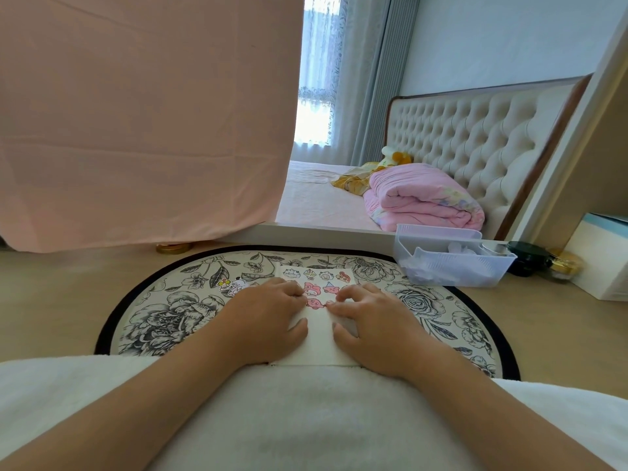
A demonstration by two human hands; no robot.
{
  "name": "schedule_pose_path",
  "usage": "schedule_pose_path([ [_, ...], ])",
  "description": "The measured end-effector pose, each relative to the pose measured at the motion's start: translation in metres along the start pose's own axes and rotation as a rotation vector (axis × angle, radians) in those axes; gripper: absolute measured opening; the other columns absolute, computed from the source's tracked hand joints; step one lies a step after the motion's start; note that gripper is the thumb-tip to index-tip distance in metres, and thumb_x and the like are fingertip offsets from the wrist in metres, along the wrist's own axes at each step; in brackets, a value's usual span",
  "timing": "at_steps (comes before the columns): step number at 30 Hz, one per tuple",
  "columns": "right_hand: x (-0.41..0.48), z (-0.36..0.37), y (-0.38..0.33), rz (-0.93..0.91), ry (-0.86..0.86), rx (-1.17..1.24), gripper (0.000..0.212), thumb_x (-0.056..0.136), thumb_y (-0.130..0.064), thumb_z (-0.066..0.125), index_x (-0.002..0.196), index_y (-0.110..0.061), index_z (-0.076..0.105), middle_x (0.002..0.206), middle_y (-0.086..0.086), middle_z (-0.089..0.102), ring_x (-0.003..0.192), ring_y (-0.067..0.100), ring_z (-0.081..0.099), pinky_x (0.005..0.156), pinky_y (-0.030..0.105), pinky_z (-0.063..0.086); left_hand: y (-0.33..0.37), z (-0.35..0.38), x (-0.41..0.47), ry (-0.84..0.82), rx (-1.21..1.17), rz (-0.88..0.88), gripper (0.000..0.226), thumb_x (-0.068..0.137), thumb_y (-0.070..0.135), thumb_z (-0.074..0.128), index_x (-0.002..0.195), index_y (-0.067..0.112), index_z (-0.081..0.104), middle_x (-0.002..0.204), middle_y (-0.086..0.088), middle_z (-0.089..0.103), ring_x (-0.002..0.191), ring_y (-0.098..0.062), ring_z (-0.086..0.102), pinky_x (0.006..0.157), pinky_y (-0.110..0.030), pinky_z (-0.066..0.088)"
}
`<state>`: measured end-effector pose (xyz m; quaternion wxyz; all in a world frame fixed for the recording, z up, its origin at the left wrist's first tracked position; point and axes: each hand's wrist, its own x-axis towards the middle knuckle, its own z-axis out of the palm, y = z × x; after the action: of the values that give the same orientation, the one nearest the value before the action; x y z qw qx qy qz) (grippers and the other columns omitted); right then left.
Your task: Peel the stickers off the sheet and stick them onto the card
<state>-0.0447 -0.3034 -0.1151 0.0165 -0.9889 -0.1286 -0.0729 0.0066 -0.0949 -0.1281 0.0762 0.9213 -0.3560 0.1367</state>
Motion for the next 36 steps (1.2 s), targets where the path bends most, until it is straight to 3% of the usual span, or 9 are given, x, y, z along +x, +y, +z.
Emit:
schedule_pose_path([
  [4, -0.002, 0.004, 0.0, 0.0, 0.014, 0.03, 0.05, 0.096, -0.05, 0.034, 0.143, -0.04, 0.046, 0.139, -0.012, 0.047, 0.128, 0.013, 0.038, 0.108, 0.041, 0.038, -0.004, 0.002, -0.004, 0.047, -0.04, 0.062, 0.054, 0.09, 0.058, 0.03, 0.124, 0.038, 0.067, 0.123, 0.018, 0.062, 0.111, -0.008, 0.055, 0.09, -0.03, 0.048],
  [6, -0.002, 0.005, 0.0, -0.012, 0.009, 0.026, 0.048, 0.099, -0.047, 0.035, 0.147, -0.044, 0.038, 0.137, -0.011, 0.045, 0.128, 0.015, 0.036, 0.106, 0.039, 0.037, -0.005, 0.003, -0.005, 0.025, -0.065, 0.041, 0.051, 0.091, 0.059, 0.029, 0.129, 0.048, 0.06, 0.126, 0.022, 0.057, 0.115, -0.005, 0.049, 0.088, -0.027, 0.044],
  [9, -0.002, 0.003, -0.001, -0.012, 0.003, -0.003, 0.053, 0.096, -0.049, 0.024, 0.145, -0.044, 0.044, 0.133, -0.008, 0.047, 0.124, 0.017, 0.04, 0.1, 0.04, 0.039, -0.002, 0.002, -0.005, -0.002, -0.113, -0.018, 0.046, 0.091, 0.053, 0.033, 0.131, 0.052, 0.057, 0.129, 0.027, 0.053, 0.123, 0.0, 0.041, 0.089, -0.028, 0.048],
  [11, -0.003, 0.003, -0.002, -0.01, 0.018, -0.003, 0.064, 0.088, -0.053, 0.016, 0.139, -0.042, 0.053, 0.128, -0.008, 0.053, 0.12, 0.017, 0.045, 0.097, 0.04, 0.041, 0.0, 0.0, -0.005, 0.0, -0.151, -0.049, 0.043, 0.092, 0.048, 0.039, 0.129, 0.049, 0.06, 0.129, 0.028, 0.055, 0.125, 0.003, 0.04, 0.093, -0.03, 0.049],
  [17, -0.003, 0.0, 0.0, 0.011, 0.033, 0.019, 0.04, 0.097, -0.043, 0.039, 0.129, -0.035, 0.063, 0.129, -0.012, 0.058, 0.12, 0.015, 0.048, 0.1, 0.04, 0.041, 0.005, -0.001, -0.006, 0.042, -0.146, -0.067, 0.049, 0.088, 0.049, 0.037, 0.124, 0.037, 0.068, 0.129, 0.025, 0.061, 0.125, 0.001, 0.048, 0.097, -0.023, 0.045],
  [20, -0.004, 0.001, 0.001, 0.002, 0.021, 0.008, 0.044, 0.096, -0.044, 0.037, 0.135, -0.037, 0.056, 0.129, -0.009, 0.056, 0.121, 0.018, 0.046, 0.1, 0.04, 0.041, 0.004, -0.002, -0.005, 0.033, -0.1, -0.005, 0.055, 0.09, 0.053, 0.033, 0.127, 0.03, 0.067, 0.127, 0.019, 0.062, 0.12, -0.006, 0.052, 0.1, -0.025, 0.043],
  [28, 0.01, -0.001, -0.007, -0.009, -0.095, -0.026, 0.057, 0.098, -0.041, 0.034, 0.154, -0.042, 0.026, 0.132, 0.003, 0.036, 0.127, 0.022, 0.029, 0.109, 0.044, 0.027, 0.0, 0.004, -0.001, -0.046, -0.012, 0.023, 0.073, 0.088, 0.06, 0.019, 0.146, 0.026, 0.047, 0.137, 0.013, 0.045, 0.125, -0.009, 0.035, 0.105, -0.034, 0.041],
  [32, 0.01, 0.0, -0.006, -0.01, -0.064, 0.01, 0.054, 0.096, -0.043, 0.039, 0.15, -0.04, 0.038, 0.13, 0.002, 0.04, 0.127, 0.021, 0.032, 0.108, 0.043, 0.03, 0.002, 0.001, -0.001, -0.024, -0.002, -0.024, 0.078, 0.083, 0.061, 0.013, 0.142, 0.029, 0.053, 0.139, 0.018, 0.05, 0.127, -0.005, 0.039, 0.102, -0.028, 0.043],
  [36, 0.003, 0.001, 0.003, -0.019, 0.017, 0.1, 0.045, 0.094, -0.044, 0.046, 0.137, -0.039, 0.057, 0.122, -0.007, 0.051, 0.122, 0.016, 0.041, 0.105, 0.04, 0.036, 0.004, 0.0, -0.002, -0.002, -0.023, -0.057, 0.064, 0.088, 0.056, 0.027, 0.138, 0.031, 0.057, 0.141, 0.022, 0.052, 0.132, -0.002, 0.041, 0.102, -0.025, 0.042],
])
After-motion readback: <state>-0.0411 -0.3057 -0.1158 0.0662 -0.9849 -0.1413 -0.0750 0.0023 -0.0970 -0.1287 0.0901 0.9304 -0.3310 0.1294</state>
